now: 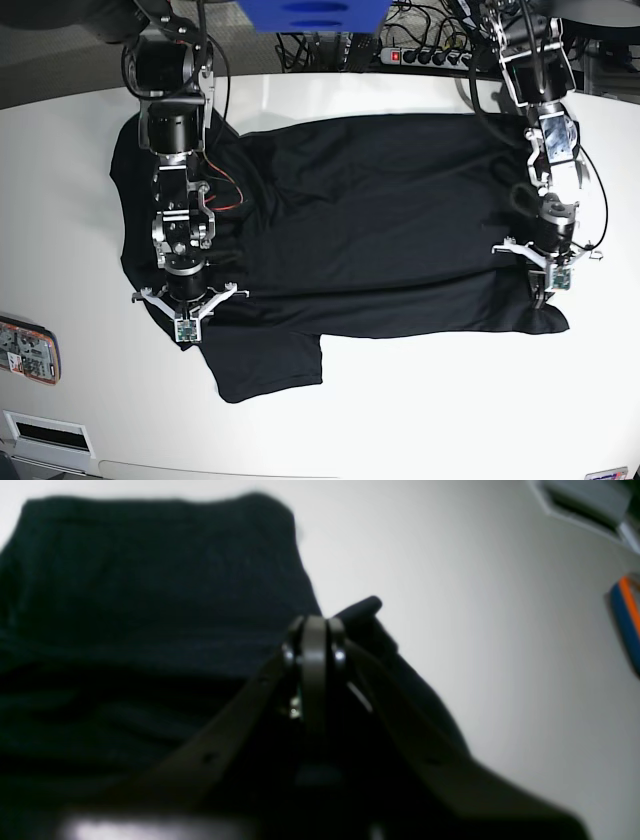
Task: Fold the T-shirt properly
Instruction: 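Fold the held shirt half toward the robot base with both grippers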
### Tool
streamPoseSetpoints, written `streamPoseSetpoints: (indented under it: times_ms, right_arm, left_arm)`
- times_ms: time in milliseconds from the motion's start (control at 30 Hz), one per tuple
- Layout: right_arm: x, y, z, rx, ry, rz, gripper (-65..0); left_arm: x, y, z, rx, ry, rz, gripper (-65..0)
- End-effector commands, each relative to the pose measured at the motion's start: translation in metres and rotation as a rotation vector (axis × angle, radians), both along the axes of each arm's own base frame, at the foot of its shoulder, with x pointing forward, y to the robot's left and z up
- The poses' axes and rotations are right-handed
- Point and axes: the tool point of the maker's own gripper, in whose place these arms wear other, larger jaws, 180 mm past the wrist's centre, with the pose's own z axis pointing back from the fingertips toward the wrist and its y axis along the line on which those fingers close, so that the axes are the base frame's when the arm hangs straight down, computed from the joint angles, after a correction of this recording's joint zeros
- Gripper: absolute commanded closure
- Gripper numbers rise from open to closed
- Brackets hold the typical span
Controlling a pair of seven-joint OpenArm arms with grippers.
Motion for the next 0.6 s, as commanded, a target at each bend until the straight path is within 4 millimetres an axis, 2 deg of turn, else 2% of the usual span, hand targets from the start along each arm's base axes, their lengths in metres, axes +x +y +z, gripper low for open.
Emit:
streamPoseSetpoints:
  times_ms: [0, 100, 367, 467, 567]
  right_arm:
    - [0.007, -0.003, 0.020, -0.011, -0.061, -0.002, 0.0]
    - [-0.002, -0.004, 0.025, -0.019, -0.070, -0.004, 0.0]
    - [-0.034, -0.004, 0.043, -0.042, -0.128, 0.002, 0.0]
    - [-0.051, 0.015, 0.051, -0.038, -0.145, 0.082, 0.0]
    - [-0.057, 0.026, 0.068, -0.043, -0.188, 0.111, 0.0]
  left_arm:
    - [0.003, 0.003, 0.024, -0.004, -0.080, 0.000, 0.0]
    - [-0.007, 0.001, 0.029, -0.022, -0.099, -0.003, 0.0]
    - [-0.034, -0.004, 0.029, -0.030, -0.094, -0.017, 0.0]
    - [-0.045, 0.004, 0.031, -0.062, -0.107, 0.012, 0.0]
    - [-0.056, 0.007, 0.026, -0.108, -0.107, 0.046, 0.0]
